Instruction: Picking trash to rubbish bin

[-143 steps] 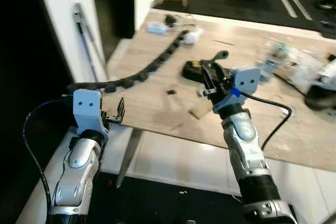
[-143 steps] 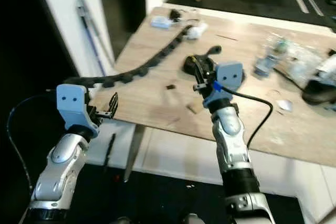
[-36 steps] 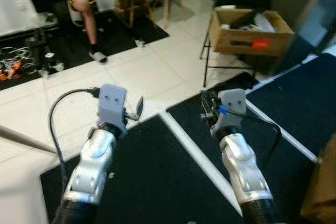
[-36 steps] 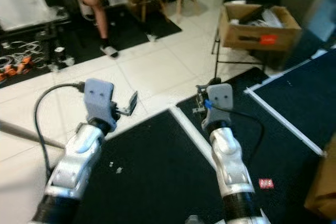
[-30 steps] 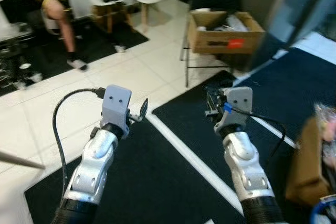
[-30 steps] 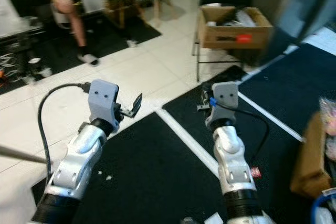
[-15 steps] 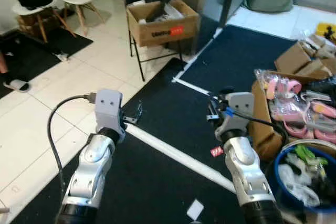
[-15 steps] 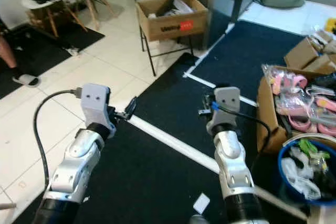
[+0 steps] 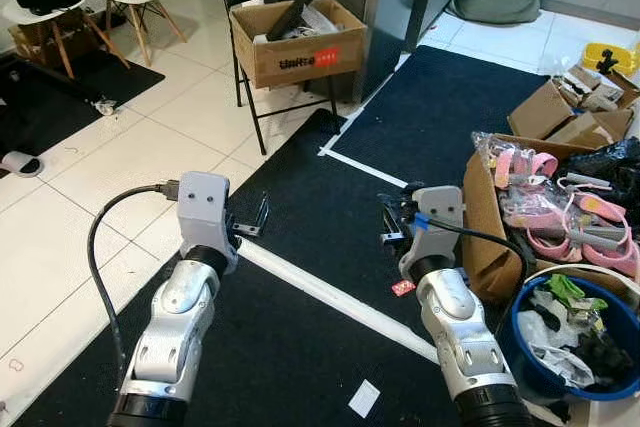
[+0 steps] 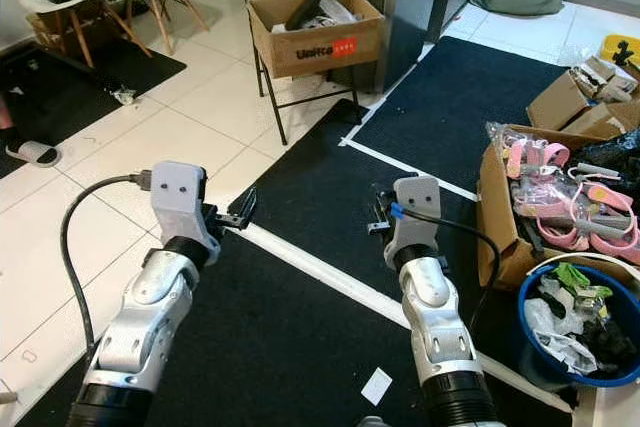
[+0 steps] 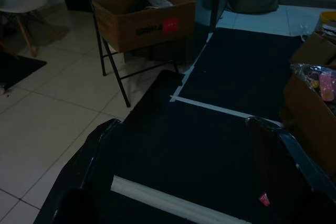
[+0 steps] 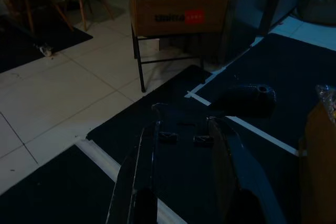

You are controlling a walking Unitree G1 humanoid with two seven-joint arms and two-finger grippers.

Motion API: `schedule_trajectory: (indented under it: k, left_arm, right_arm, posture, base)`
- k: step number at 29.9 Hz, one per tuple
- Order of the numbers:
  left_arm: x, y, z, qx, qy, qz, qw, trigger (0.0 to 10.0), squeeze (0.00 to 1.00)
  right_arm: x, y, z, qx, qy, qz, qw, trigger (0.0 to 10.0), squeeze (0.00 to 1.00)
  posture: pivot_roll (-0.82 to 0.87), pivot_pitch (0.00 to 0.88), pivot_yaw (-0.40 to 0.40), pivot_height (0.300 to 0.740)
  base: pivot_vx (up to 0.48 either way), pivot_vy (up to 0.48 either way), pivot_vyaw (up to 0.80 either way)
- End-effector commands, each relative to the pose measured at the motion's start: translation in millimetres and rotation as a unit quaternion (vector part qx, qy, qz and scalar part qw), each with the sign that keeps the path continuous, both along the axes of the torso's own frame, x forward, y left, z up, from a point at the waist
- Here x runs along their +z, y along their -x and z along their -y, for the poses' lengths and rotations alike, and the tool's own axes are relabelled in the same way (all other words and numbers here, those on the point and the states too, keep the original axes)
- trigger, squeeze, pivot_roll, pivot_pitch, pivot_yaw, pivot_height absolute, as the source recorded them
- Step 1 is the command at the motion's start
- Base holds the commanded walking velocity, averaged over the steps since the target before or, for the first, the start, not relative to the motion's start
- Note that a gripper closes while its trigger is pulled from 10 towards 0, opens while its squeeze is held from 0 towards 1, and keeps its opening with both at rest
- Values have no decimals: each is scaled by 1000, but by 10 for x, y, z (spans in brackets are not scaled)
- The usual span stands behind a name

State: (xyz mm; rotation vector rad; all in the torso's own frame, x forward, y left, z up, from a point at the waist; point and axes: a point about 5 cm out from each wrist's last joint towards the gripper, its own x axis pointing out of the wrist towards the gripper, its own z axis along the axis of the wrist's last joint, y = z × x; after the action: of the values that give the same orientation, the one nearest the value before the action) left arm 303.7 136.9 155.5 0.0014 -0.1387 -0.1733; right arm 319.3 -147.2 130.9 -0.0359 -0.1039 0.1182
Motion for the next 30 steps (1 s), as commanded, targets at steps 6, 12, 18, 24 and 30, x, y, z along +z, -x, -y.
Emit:
schedule_trajectory:
  k: [6, 12, 18, 24, 30]
  left_arm:
    - [-50, 23, -30, 8, -5, -5, 1000, 10000, 0]
    - [-54, 15, -27, 10, -10, -6, 1000, 10000, 0]
    - [-51, 14, -29, 11, -8, -5, 1000, 10000, 0]
    - [-52, 3, -33, 13, -9, -6, 1000, 10000, 0]
    - [-60, 8, -37, 14, -9, -6, 1000, 10000, 0]
  right_arm:
    - [-87, 1, 35, 2, 8, -24, 1000, 10000, 0]
    - [-98, -5, 32, 6, 8, -28, 1000, 10000, 0]
    - [-107, -6, 29, 6, 7, -30, 999, 10000, 0]
    - [-125, -18, 34, 7, 7, -35, 999, 10000, 0]
    - [-142, -19, 32, 6, 6, -40, 999, 10000, 0]
  posture:
    - [30, 141, 35, 740]
    - [29, 139, 33, 740]
    - [29, 139, 33, 740]
    - [32, 135, 30, 740]
    - [31, 136, 29, 740]
  base:
    - [364, 0, 0]
    - [372, 0, 0]
    - [369, 0, 0]
    - [370, 0, 0]
    - [370, 0, 0]
